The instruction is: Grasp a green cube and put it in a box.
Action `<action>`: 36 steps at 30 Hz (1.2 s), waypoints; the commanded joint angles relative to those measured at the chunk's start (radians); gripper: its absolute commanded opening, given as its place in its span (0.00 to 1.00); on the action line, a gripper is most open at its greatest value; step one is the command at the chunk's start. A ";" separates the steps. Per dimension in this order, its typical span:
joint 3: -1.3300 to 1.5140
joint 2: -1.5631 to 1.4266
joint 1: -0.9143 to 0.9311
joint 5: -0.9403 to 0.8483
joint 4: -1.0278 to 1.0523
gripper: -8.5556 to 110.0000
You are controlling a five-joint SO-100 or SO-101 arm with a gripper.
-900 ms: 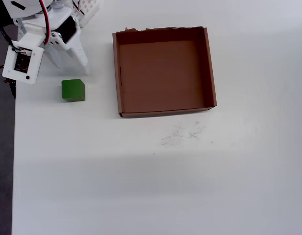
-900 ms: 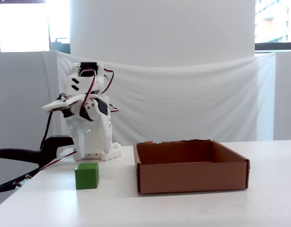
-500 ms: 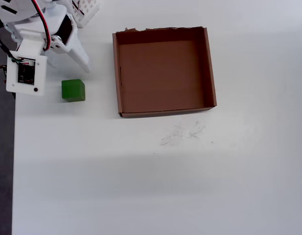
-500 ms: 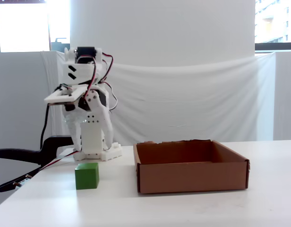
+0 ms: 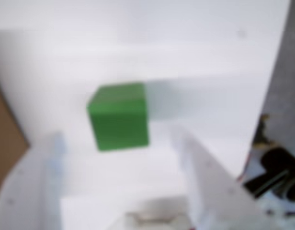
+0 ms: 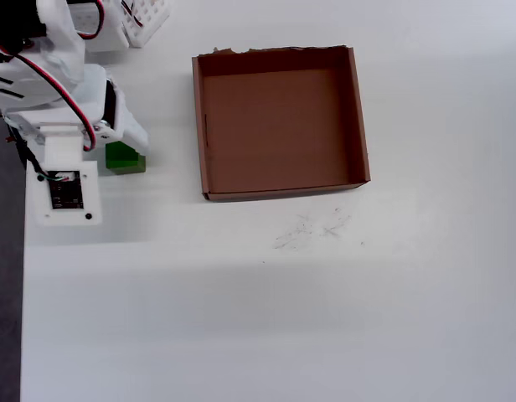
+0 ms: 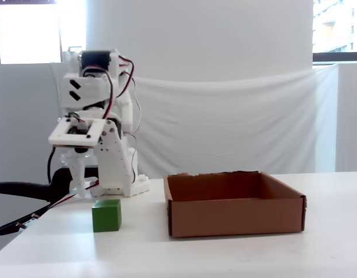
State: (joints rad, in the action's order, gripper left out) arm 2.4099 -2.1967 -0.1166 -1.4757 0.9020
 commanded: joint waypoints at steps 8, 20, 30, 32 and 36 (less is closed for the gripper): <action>0.063 0.012 -0.026 -0.028 -0.160 0.34; 0.204 0.009 -0.043 -0.028 -0.316 0.32; 0.221 0.023 -0.058 -0.015 -0.319 0.25; 0.233 0.025 -0.061 -0.015 -0.334 0.25; 0.244 0.025 -0.061 -0.015 -0.344 0.23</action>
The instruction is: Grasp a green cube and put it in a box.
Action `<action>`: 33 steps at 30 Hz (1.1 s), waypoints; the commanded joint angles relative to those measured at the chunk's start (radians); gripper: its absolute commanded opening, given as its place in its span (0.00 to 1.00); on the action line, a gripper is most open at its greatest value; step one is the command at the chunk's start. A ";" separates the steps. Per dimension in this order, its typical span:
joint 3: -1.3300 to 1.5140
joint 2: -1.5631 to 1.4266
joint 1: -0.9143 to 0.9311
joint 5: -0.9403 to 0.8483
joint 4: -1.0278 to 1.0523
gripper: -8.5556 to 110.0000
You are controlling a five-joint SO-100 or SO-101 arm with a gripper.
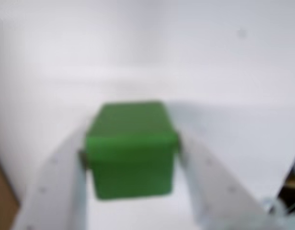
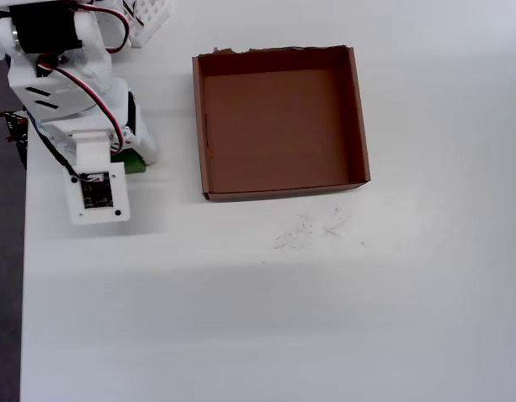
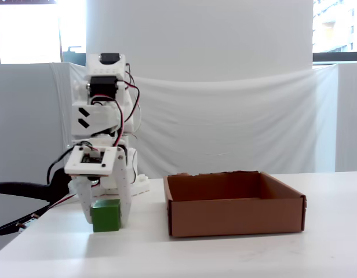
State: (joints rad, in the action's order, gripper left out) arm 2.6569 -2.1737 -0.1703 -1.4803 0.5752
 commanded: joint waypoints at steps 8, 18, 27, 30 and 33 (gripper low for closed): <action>-0.003 0.005 -0.009 -0.011 -0.021 0.21; -0.107 0.008 -0.014 -0.009 0.098 0.21; -0.495 0.084 -0.077 0.046 0.454 0.20; -0.598 0.127 -0.107 0.089 0.508 0.20; -0.617 0.149 -0.106 0.089 0.502 0.22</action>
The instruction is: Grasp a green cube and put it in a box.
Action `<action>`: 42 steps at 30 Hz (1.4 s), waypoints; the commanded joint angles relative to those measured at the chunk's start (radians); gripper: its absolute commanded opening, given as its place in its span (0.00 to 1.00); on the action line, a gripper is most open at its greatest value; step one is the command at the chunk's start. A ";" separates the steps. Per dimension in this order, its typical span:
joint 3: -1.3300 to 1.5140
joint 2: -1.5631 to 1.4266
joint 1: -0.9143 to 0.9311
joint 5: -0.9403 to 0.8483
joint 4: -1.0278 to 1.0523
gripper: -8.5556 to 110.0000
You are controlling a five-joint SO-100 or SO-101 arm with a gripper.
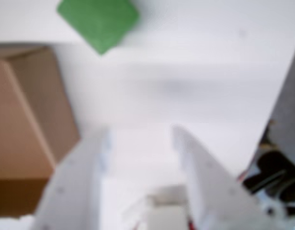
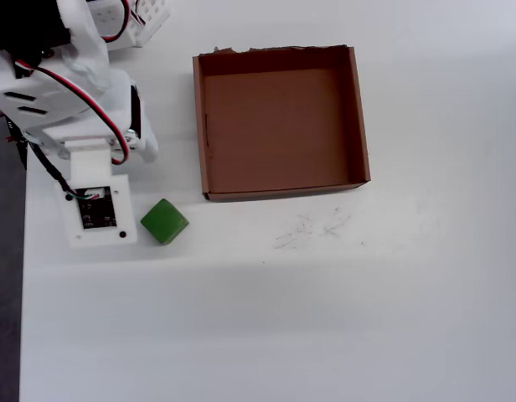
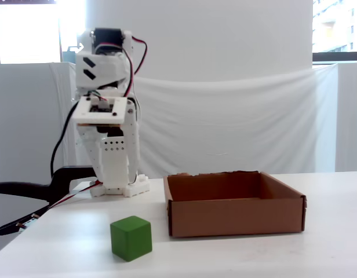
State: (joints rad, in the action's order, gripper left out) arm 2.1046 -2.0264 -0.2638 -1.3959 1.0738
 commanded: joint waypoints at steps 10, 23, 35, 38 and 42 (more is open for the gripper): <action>-0.098 0.094 -0.006 -0.009 -0.150 0.29; -0.328 0.367 -0.037 -0.202 -0.253 0.29; -0.302 0.443 -0.055 -0.348 -0.270 0.31; -0.293 0.459 -0.058 -0.368 -0.275 0.31; -0.284 0.477 -0.063 -0.394 -0.291 0.32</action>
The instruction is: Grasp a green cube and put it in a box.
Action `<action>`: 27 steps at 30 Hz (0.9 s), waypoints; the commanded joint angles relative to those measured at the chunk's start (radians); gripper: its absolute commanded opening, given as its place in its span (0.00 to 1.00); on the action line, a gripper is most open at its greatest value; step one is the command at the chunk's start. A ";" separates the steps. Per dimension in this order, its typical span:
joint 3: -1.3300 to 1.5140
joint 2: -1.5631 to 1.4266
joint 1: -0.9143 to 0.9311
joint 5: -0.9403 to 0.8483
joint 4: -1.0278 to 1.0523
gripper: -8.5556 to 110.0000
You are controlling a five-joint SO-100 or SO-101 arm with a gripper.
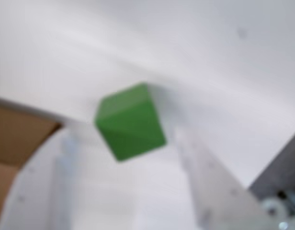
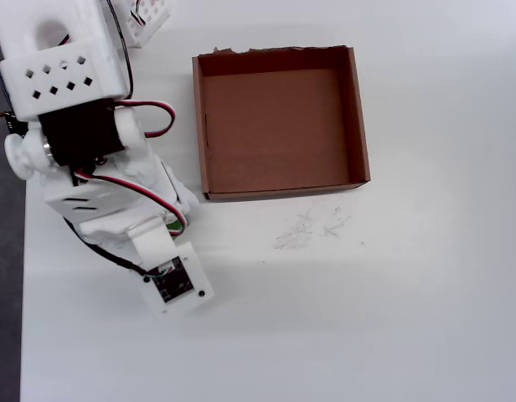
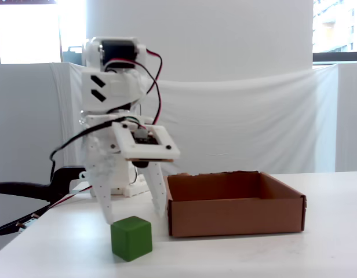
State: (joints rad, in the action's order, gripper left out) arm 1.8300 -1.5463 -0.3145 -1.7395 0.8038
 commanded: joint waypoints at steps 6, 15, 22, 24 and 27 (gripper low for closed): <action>-0.009 0.031 -0.005 -0.097 -0.040 0.32; 0.048 0.060 0.000 -0.112 -0.117 0.30; 0.055 0.071 -0.002 -0.097 -0.123 0.25; 0.054 0.077 -0.003 -0.095 -0.124 0.23; 0.055 0.087 -0.003 -0.095 -0.133 0.21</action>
State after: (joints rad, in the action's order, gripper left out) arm 1.9037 -1.4527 -0.3145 -1.8147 0.6811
